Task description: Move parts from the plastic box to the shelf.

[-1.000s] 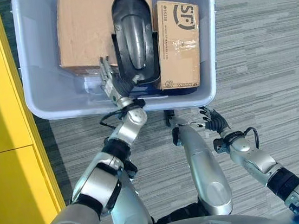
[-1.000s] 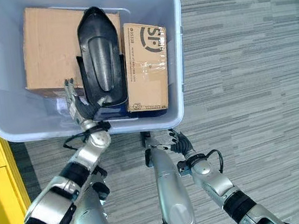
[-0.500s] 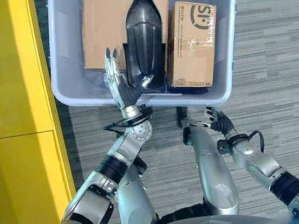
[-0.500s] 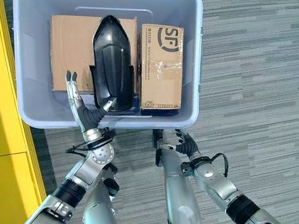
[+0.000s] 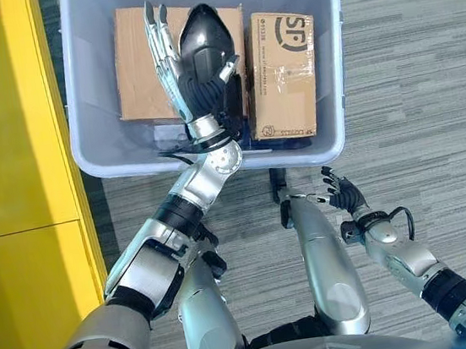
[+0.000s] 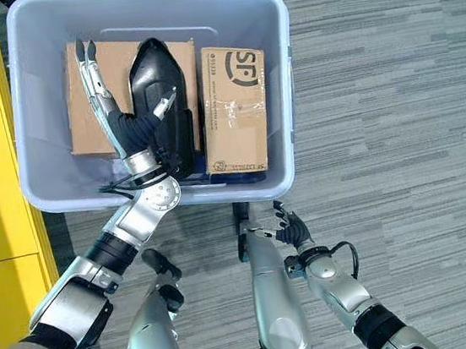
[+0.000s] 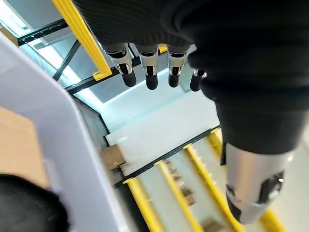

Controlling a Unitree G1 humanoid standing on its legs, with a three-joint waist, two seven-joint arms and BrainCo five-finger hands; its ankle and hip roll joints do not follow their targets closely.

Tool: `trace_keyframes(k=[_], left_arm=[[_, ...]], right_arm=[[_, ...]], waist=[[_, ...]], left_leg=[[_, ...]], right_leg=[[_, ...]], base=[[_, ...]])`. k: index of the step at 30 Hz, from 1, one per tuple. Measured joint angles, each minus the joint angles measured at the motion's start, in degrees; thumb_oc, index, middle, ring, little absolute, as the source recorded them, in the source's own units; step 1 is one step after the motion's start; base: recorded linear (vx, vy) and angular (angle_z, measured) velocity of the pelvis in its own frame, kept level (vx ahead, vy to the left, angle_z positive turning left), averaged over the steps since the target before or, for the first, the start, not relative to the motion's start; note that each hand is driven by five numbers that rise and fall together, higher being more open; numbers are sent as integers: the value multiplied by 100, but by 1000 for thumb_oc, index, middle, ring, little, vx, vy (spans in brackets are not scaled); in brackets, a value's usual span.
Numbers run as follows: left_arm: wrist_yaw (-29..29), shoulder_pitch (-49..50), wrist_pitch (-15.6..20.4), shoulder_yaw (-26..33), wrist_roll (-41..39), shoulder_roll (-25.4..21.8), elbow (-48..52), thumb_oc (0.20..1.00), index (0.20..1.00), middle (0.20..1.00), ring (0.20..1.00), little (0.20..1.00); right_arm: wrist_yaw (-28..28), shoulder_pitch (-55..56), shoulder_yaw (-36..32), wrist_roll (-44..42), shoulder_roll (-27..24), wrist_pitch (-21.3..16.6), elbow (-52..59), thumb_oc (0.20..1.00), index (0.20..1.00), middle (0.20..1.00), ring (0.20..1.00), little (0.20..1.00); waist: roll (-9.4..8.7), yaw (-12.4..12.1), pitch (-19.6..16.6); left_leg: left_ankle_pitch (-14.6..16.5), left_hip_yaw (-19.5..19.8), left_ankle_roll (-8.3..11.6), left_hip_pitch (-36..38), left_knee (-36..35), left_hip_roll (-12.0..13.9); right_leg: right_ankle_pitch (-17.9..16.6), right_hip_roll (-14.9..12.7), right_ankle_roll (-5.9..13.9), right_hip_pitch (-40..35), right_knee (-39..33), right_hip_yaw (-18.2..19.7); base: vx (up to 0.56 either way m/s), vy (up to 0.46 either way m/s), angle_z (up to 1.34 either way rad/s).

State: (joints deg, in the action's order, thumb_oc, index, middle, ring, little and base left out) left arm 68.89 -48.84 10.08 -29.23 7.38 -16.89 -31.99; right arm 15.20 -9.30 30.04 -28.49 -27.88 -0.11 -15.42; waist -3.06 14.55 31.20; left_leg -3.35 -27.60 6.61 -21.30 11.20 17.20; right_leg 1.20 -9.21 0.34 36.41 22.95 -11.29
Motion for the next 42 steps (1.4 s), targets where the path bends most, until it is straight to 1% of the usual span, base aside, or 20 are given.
trace_keyframes(k=[1,2,7,9,10,12,16,19,22,23,24,28,31,34,37,42], left_arm=[[12,-66,-61,286,-188,174,-688,1000,1000,1000,1000,1000],[16,-121,-141,358,-283,182,-1029,1000,1000,1000,1000,1000],[-30,-230,-277,463,-639,86,-1139,1000,1000,1000,1000,1000],[-105,-335,-384,569,-724,59,-1366,1000,1000,1000,1000,1000],[-110,-359,-492,582,-911,38,-1391,1000,1000,1000,1000,1000],[-92,-363,-595,657,-1068,18,-1440,1000,1000,1000,1000,1000],[341,-381,-599,743,-1010,-90,-1573,1000,1000,1000,1000,1000],[377,-434,-598,747,-1007,-229,-1677,1000,1000,1000,1000,1000],[357,-431,-602,743,-1008,-232,-1678,1000,1000,1000,1000,1000],[322,-433,-605,743,-1008,-233,-1678,1000,1000,1000,1000,1000],[139,-444,-613,740,-1007,-233,-1741,1000,1000,1000,1000,1000],[-372,-446,-868,681,-1015,-215,-1821,1000,1000,1000,1000,1000],[-590,-429,-978,678,-1021,-119,-2126,1000,1000,1000,1000,1000],[-691,-403,-993,665,-1024,-122,-2133,1000,1000,1000,1000,1000],[-968,-396,-1116,464,-1027,-118,-2145,1000,1000,1000,1000,1000],[-1235,-263,-1204,471,-1532,87,-2178,1000,1000,1000,1000,1000]], right_arm=[[-21,-7,-1,13,-1,4,-24,1000,1000,1000,1000,1000],[-39,-11,3,13,-2,8,-19,1000,1000,1000,1000,1000],[-60,-16,84,41,-2,42,-25,1000,1000,1000,1000,1000],[-99,-29,155,60,-2,40,-24,1000,1000,1000,1000,1000],[-116,-29,245,59,-2,41,-24,1000,1000,1000,1000,1000],[-125,-52,263,59,12,42,-23,1000,1000,1000,1000,1000],[-98,-123,367,56,12,39,-25,1000,1000,1000,1000,1000],[-103,-174,444,54,13,22,-122,1000,1000,1000,1000,1000],[-106,-183,455,44,12,-32,-194,1000,1000,1000,1000,1000],[-108,-212,458,43,12,-39,-192,1000,1000,1000,1000,1000],[-103,-218,468,37,12,-40,-191,1000,1000,1000,1000,1000],[-104,-217,467,-49,12,-39,-192,1000,1000,1000,1000,1000],[-105,-218,466,-49,13,-40,-191,1000,1000,1000,1000,1000],[-108,-217,464,-49,13,-40,-190,1000,1000,1000,1000,1000],[-106,-218,460,-49,13,-37,-180,1000,1000,1000,1000,1000],[-99,-221,419,-48,13,-23,-158,1000,1000,1000,1000,1000]], waist=[[-13,75,1],[-49,103,9],[-93,172,9],[-124,171,8],[-137,159,4],[-141,153,6],[-181,158,11],[-213,156,9],[-239,148,8],[-246,155,8],[-249,154,7],[-254,161,8],[-254,176,8],[-254,162,8],[-254,163,8],[-254,165,8]], left_leg=[[2,-13,6,-5,-5,37],[5,-23,11,-9,-4,64],[-14,-15,54,-98,-2,98],[-8,-16,62,-102,3,98],[-7,-15,63,-110,6,97],[-7,-8,64,-132,13,97],[-6,0,64,-143,27,102],[-6,6,64,-157,33,105],[-3,19,69,-178,42,109],[1,16,73,-181,42,109],[3,16,74,-186,40,110],[7,-1,81,-307,51,109],[9,-9,83,-316,52,109],[9,-8,83,-316,53,107],[13,-13,83,-332,71,104],[14,-20,82,-359,73,103]], right_leg=[[3,38,-6,10,-15,9],[3,71,-9,27,-17,17],[-22,103,-62,113,5,12],[-23,101,-62,112,1,12],[-23,100,-62,112,-1,8],[-22,96,-62,113,-5,-2],[-21,96,-61,113,-5,-9],[-20,96,-58,113,-17,-14],[-29,94,-72,113,-35,-32],[-30,95,-72,115,-40,-32],[-29,97,-72,119,-44,-34],[-46,98,-92,263,-44,-33],[-48,100,-95,274,-44,-33],[-49,98,-95,274,-45,-23],[-51,99,-91,290,-46,4],[-62,100,-94,318,-55,15]], base=[[-1,-5,-10],[-4,-3,-10],[-1,0,-1],[0,0,0],[0,0,0],[-4,-9,2],[0,0,0],[0,0,0],[0,0,0],[0,0,0],[0,0,0],[0,0,0],[0,0,0],[0,0,0],[0,0,0],[0,0,0]])
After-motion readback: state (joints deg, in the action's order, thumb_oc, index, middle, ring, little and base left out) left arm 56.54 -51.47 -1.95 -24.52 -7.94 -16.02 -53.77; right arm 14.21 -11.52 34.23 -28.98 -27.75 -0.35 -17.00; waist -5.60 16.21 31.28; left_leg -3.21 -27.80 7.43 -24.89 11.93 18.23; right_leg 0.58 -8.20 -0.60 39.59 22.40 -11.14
